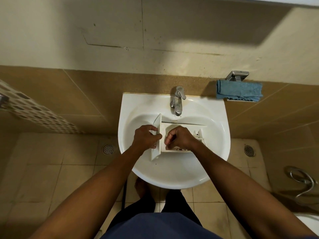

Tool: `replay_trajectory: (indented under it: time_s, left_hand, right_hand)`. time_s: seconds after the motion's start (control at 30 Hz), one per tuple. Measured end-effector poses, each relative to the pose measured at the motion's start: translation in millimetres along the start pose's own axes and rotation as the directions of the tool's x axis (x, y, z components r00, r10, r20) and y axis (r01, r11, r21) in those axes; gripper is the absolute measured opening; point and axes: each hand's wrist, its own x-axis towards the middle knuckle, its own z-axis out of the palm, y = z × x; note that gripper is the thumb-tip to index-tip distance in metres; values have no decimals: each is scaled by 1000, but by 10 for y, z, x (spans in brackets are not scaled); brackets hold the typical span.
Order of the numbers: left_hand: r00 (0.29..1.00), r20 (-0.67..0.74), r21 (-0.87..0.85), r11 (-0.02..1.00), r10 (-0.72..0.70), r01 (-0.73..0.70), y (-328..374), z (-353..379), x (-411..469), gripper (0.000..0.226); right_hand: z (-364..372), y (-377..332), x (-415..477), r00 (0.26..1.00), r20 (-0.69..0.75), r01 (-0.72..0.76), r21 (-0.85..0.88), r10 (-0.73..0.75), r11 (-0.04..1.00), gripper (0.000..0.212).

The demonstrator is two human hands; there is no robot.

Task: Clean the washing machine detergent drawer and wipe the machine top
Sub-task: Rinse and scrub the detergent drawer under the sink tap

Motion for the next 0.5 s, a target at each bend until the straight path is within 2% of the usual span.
replay_trajectory:
  time_s: [0.13, 0.2, 0.27, 0.3, 0.37, 0.5]
  left_hand:
    - [1000, -8, -3, 1000, -2, 2, 2, 0, -1, 34]
    - [1000, -7, -9, 1000, -4, 4, -1, 2, 0, 33]
    - [1000, -10, -17, 1000, -8, 8, -13, 6, 5, 34]
    - [1000, -11, -18, 1000, -9, 9, -19, 8, 8, 34]
    - [1000, -11, -16, 1000, -8, 7, -24, 7, 14, 34]
    - [1000, -2, -25, 1000, -9, 9, -32, -2, 23, 34]
  right_hand:
    - [-25, -48, 27, 1000, 7, 12, -23, -12, 1000, 27]
    - [10, 16, 41, 986, -168, 2, 25, 2, 1000, 25]
    - [68, 105, 44, 920, -388, -31, 84, 62, 996, 22]
    - [94, 125, 39, 902, -422, -51, 111, 93, 993, 23]
    - [142, 162, 42, 905, -413, -38, 157, 101, 987, 23]
    - [226, 217, -115, 955, -294, 35, 210, 29, 977, 20]
